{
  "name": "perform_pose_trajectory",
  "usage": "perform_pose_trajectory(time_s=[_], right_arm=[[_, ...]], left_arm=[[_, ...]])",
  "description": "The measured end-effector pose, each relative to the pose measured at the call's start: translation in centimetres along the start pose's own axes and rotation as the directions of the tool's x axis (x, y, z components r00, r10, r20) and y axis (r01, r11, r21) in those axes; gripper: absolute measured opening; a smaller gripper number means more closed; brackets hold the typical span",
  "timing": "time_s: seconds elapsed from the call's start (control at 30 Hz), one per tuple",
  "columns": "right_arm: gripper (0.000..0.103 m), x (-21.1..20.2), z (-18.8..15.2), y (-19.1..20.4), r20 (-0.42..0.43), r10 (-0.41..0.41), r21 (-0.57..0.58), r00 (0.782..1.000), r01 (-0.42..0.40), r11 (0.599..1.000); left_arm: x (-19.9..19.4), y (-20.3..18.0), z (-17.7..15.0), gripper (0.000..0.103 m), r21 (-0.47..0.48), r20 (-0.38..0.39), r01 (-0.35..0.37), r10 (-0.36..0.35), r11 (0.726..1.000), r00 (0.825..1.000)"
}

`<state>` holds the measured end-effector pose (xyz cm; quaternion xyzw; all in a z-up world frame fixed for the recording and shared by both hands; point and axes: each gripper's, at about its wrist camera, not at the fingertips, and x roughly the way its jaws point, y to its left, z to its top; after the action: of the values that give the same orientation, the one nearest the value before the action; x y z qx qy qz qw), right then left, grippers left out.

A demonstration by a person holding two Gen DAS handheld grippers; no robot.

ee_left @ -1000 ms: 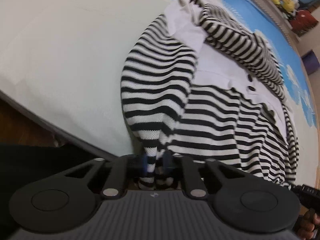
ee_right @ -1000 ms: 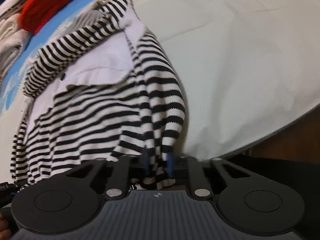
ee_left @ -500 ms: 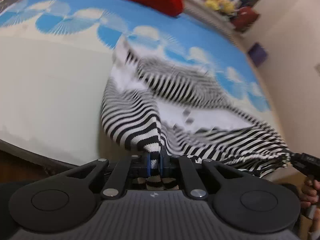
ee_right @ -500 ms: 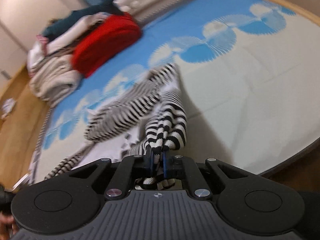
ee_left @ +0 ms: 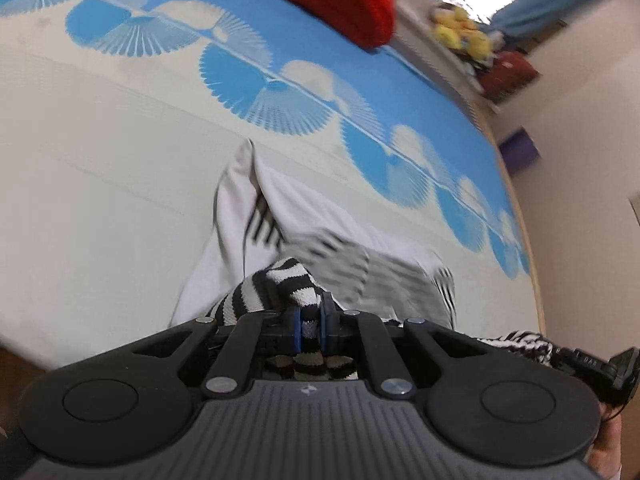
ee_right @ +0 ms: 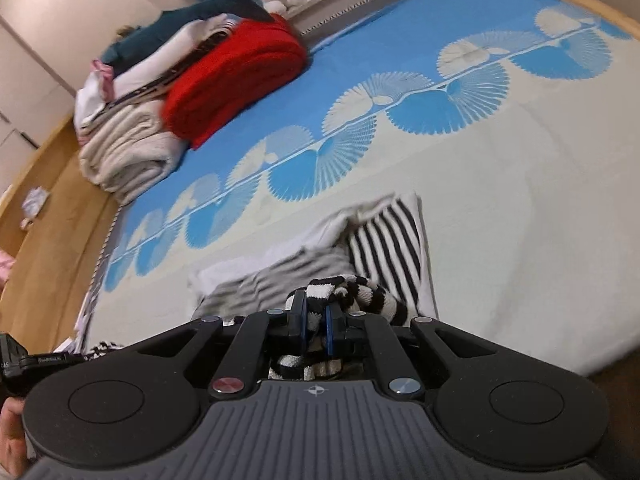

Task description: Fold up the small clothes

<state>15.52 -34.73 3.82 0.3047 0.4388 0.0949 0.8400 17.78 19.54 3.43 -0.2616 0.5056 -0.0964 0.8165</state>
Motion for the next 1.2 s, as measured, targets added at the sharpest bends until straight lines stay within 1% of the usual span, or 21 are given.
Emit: perform_pose_trajectory(time_s=[0.1,0.17,0.2,0.27,0.33,0.37,0.4,0.43,0.5,0.53,0.63,0.7,0.77,0.8,0.9,1.0,1.03,1.1,1.13,1.17,1.2], right_arm=[[0.008,6.5,3.5,-0.2,-0.029,-0.045,-0.012,0.999,0.044,0.999],[0.014,9.9,4.8,-1.1,-0.042,-0.093,0.026,0.995,0.094,0.995],[0.016,11.2,5.2,-1.8,-0.033,-0.116,0.063,0.993,0.118,0.991],[0.029,11.6,5.3,-2.9,0.044,-0.142,0.105,0.989,0.137,0.985],[0.039,11.0,5.2,-3.4,0.08,-0.129,0.111,0.988,0.12,0.987],[0.04,11.0,5.2,-3.4,0.08,-0.129,0.111,0.988,0.12,0.987],[0.04,10.1,5.2,-3.3,0.113,-0.099,0.057,0.989,0.093,0.994],[0.042,9.9,5.0,-3.0,0.118,-0.101,-0.007,0.988,0.102,0.995],[0.044,10.5,4.2,-1.8,0.09,-0.133,-0.191,0.987,0.148,0.97],[0.044,10.8,3.4,-1.1,0.07,-0.14,-0.293,0.988,0.155,0.944],[0.048,11.7,1.2,-0.3,0.04,-0.161,-0.48,0.986,0.16,0.862],[0.05,12.9,-0.2,-0.1,0.018,-0.205,-0.566,0.979,0.179,0.805],[0.05,13.6,-1.3,0.7,0.036,-0.231,-0.657,0.972,0.197,0.727],[0.05,13.8,-1.7,0.9,0.052,-0.236,-0.681,0.97,0.207,0.702],[0.051,15.0,-2.1,1.6,0.083,-0.256,-0.734,0.963,0.233,0.638],[0.051,16.4,-2.4,2.2,0.114,-0.264,-0.793,0.958,0.248,0.557],[0.051,16.8,-2.5,2.5,0.128,-0.265,-0.803,0.956,0.257,0.538],[0.049,17.4,-2.0,3.0,0.151,-0.257,-0.801,0.955,0.27,0.534],[0.048,17.6,-1.5,3.2,0.164,-0.247,-0.794,0.955,0.276,0.541],[0.04,17.5,-1.1,3.5,0.171,-0.231,-0.784,0.958,0.274,0.557],[0.035,17.5,-0.4,3.6,0.169,-0.211,-0.767,0.963,0.263,0.585]], left_arm=[[5.6,1.9,4.0,0.011,-0.078,-0.038,-0.025,0.022,0.997,0.999],[8.2,3.4,5.6,0.017,-0.143,-0.05,-0.032,0.025,0.989,0.998],[9.0,4.3,6.3,0.018,-0.192,-0.038,-0.03,0.023,0.981,0.999],[8.9,5.3,6.9,0.029,-0.238,0.0,0.006,-0.007,0.971,1.0],[7.3,5.6,7.3,0.037,-0.261,0.085,0.078,-0.058,0.962,0.995],[6.5,5.3,7.2,0.043,-0.234,0.115,0.115,-0.09,0.965,0.989],[6.0,5.0,7.3,0.045,-0.181,0.124,0.131,-0.109,0.975,0.986],[5.7,4.5,7.2,0.049,-0.124,0.124,0.121,-0.106,0.985,0.987],[6.0,3.3,6.7,0.052,0.01,0.091,0.043,-0.043,0.999,0.995],[6.4,2.8,6.4,0.053,0.068,0.074,0.004,-0.009,0.998,0.997],[7.9,1.6,4.8,0.062,0.212,0.04,-0.073,0.066,0.975,0.997],[8.9,0.9,4.0,0.064,0.291,0.031,-0.136,0.133,0.947,0.991],[9.7,0.1,3.1,0.066,0.364,0.044,-0.171,0.167,0.915,0.985],[10.3,-0.3,2.9,0.067,0.391,0.055,-0.19,0.183,0.901,0.982],[11.7,-1.2,2.5,0.068,0.444,0.085,-0.262,0.251,0.857,0.964],[12.8,-2.0,2.8,0.067,0.486,0.131,-0.307,0.28,0.818,0.951],[13.1,-2.3,3.0,0.067,0.492,0.144,-0.317,0.284,0.811,0.948],[13.5,-2.6,3.3,0.065,0.503,0.164,-0.331,0.288,0.798,0.943],[13.8,-2.8,3.5,0.057,0.511,0.167,-0.332,0.288,0.793,0.943],[13.9,-3.0,3.7,0.037,0.517,0.166,-0.328,0.283,0.791,0.945],[14.1,-3.2,4.0,0.021,0.526,0.158,-0.309,0.267,0.792,0.951]])
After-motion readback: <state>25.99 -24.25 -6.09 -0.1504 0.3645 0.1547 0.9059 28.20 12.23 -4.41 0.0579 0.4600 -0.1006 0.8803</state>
